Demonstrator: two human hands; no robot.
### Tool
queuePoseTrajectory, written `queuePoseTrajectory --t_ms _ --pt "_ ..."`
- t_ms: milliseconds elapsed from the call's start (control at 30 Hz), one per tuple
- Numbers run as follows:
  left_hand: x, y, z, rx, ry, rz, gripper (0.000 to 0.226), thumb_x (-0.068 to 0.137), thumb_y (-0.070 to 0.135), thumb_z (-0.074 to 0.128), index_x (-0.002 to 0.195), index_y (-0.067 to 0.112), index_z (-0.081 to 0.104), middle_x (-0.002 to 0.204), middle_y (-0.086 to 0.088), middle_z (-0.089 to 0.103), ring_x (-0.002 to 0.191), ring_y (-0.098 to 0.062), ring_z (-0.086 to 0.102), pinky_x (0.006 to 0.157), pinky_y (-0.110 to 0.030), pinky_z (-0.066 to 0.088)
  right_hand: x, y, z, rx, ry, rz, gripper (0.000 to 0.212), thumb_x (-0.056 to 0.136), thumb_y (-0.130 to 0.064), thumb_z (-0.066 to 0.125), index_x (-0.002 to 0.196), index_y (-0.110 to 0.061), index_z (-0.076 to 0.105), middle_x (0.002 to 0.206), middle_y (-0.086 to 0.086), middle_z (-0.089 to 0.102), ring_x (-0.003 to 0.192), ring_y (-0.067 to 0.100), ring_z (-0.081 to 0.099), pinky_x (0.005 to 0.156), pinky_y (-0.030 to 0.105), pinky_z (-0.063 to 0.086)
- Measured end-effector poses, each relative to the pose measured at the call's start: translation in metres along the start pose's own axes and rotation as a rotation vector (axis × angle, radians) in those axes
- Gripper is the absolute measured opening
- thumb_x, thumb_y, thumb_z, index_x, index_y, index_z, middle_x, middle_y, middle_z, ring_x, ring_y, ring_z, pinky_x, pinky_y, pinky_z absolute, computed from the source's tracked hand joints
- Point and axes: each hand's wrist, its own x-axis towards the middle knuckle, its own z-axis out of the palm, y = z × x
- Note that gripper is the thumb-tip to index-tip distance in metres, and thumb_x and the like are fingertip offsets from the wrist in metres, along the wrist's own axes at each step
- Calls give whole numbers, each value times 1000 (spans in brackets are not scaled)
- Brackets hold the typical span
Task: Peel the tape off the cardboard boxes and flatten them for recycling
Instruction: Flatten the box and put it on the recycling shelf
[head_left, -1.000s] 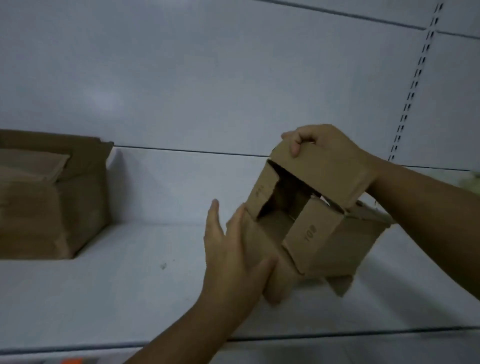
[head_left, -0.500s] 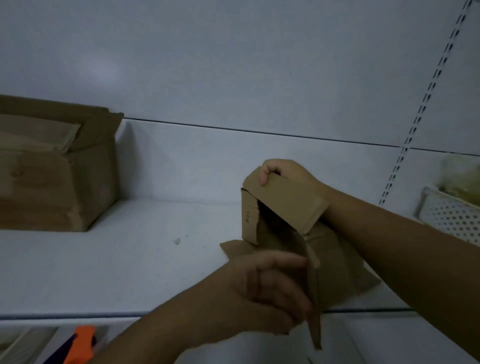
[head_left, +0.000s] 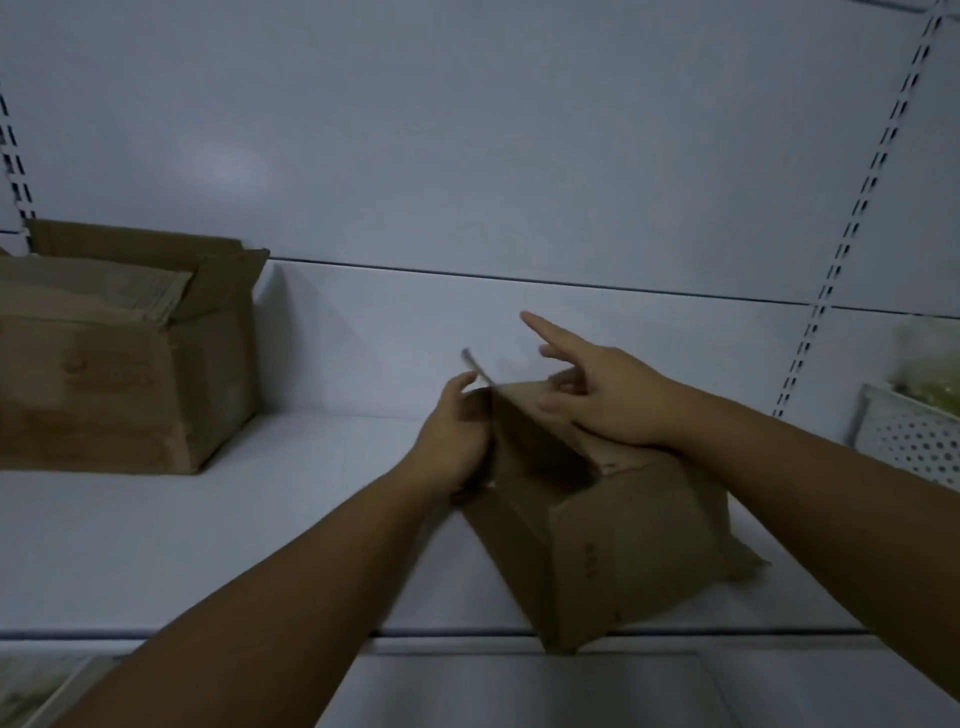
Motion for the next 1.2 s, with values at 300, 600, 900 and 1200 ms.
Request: queuePoseTrajectory --t_ms 300,600,900,1200 --pt "16 -10 -47 -387 -105 -454 19 92 14 49 94 7 67 75 -9 73 62 -21 70 48 -29 56 -29 16 16 -182 -120 7 48 93 -56 30 139 -41 35 152 -16 26 138 5 23 102 23 13" --pt "26 33 -47 323 396 84 27 85 0 47 94 20 64 100 -3 63 82 -16 58 62 -24 45 7 12 57 -324 -77 39 49 95 -44 35 140 -27 38 153 2 28 141 21 21 114 49 16" --pt "7 -23 19 962 -154 218 67 92 57 19 148 22 7 158 2 6 144 -9 1 118 -34 2 -5 54 9 552 330 229 13 87 -11 58 85 -13 70 86 1 68 87 19 65 82 31 53" --pt "-8 -18 23 842 -183 287 69 83 69 30 142 48 3 153 24 0 140 4 -3 115 -29 5 -11 92 12 779 145 376 28 90 -30 54 86 -6 68 79 3 64 69 12 57 61 23 44"
